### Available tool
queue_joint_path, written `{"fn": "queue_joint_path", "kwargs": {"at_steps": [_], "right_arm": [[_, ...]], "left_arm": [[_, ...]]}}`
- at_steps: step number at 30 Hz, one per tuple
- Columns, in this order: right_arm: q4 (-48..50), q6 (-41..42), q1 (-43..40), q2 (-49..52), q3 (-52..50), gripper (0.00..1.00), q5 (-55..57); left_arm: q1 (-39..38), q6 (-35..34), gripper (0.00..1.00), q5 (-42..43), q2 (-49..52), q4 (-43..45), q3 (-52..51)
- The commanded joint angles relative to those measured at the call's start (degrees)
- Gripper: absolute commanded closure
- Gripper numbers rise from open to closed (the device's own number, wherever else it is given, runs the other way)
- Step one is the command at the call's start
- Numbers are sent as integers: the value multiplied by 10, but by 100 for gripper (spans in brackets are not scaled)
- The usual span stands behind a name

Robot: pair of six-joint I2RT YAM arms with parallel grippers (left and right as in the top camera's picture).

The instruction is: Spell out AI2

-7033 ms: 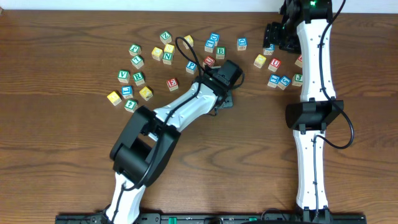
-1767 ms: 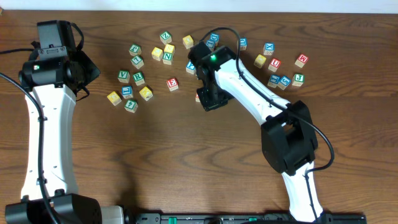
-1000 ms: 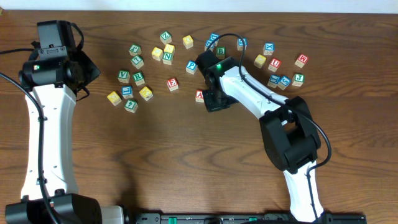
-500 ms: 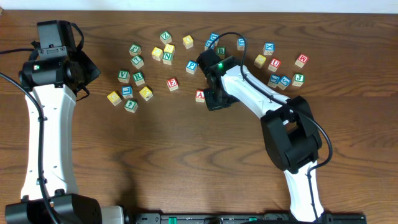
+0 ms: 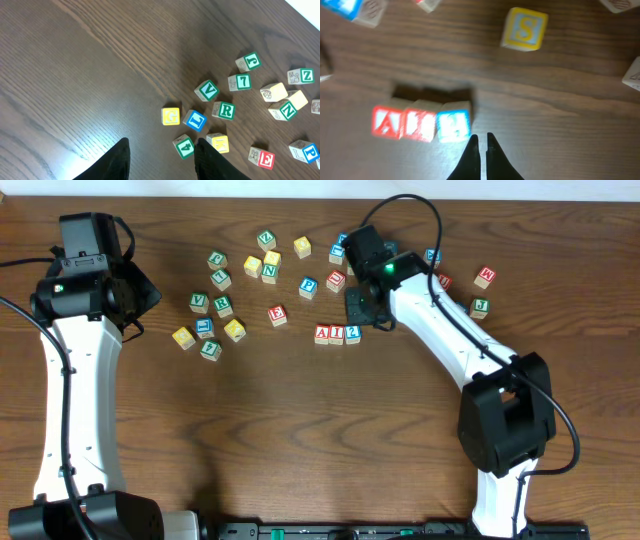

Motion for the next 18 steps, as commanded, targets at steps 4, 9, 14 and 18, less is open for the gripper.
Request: {"fn": "queue_joint_path", "kwargs": {"at_steps": [4, 9, 14, 18], "right_arm": [[4, 38, -11, 21, -13, 99, 4], [9, 45, -11, 40, -14, 99, -21], [8, 45, -11, 48, -14, 99, -28], [9, 45, -11, 56, -14, 99, -43]], "left_arm": [[1, 3, 58, -5, -9, -1, 8], [1, 3, 58, -5, -8, -1, 8], [1, 3, 59, -5, -8, -1, 8], [1, 3, 58, -5, -8, -1, 8]]}}
